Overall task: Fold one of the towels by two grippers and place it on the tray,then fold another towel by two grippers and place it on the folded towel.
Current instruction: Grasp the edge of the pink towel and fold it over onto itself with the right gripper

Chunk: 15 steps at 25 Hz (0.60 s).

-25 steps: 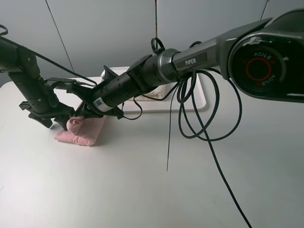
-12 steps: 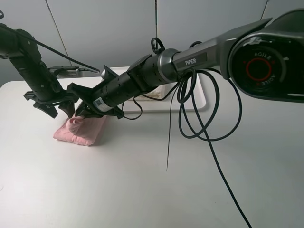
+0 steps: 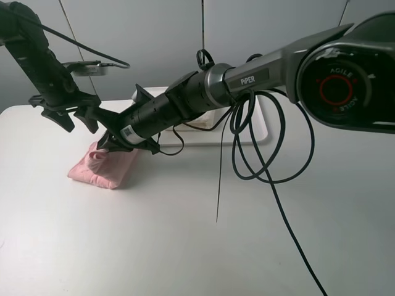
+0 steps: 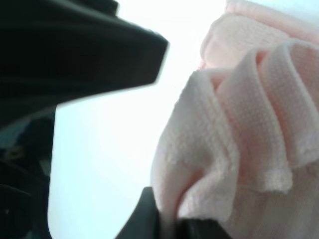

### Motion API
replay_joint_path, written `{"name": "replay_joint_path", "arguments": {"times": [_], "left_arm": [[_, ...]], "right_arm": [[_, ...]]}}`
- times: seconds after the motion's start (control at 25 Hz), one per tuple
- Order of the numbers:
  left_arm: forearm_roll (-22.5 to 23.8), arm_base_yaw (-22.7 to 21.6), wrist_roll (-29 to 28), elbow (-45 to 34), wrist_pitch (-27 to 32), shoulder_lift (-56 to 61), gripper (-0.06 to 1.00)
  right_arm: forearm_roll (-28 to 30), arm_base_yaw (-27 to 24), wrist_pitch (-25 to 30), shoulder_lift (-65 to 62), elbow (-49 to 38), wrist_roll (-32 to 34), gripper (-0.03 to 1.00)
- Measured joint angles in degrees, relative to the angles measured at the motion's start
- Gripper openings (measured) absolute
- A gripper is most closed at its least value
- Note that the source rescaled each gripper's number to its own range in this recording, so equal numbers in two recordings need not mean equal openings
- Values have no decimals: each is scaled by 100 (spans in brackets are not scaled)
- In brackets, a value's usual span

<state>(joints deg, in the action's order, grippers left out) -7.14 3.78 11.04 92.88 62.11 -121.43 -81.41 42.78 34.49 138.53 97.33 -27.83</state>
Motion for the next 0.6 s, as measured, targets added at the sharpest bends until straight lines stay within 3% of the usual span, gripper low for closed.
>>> {"name": "replay_joint_path", "arguments": {"times": [0.24,0.4,0.48,0.6], "left_arm": [[-45,0,0,511,438,0,79],[-55,0,0,578,515,0,79],[-55,0,4,600,538,0,79],[-55,0,39,600,538,0,79]], "right_arm": [[-453,12,-128,0,0,11,4],[-582,162,-539,0,0,11,5],[-684,289,-824,0,0,-10,12],[-881,454,-1079,0,0,-220,32]]}}
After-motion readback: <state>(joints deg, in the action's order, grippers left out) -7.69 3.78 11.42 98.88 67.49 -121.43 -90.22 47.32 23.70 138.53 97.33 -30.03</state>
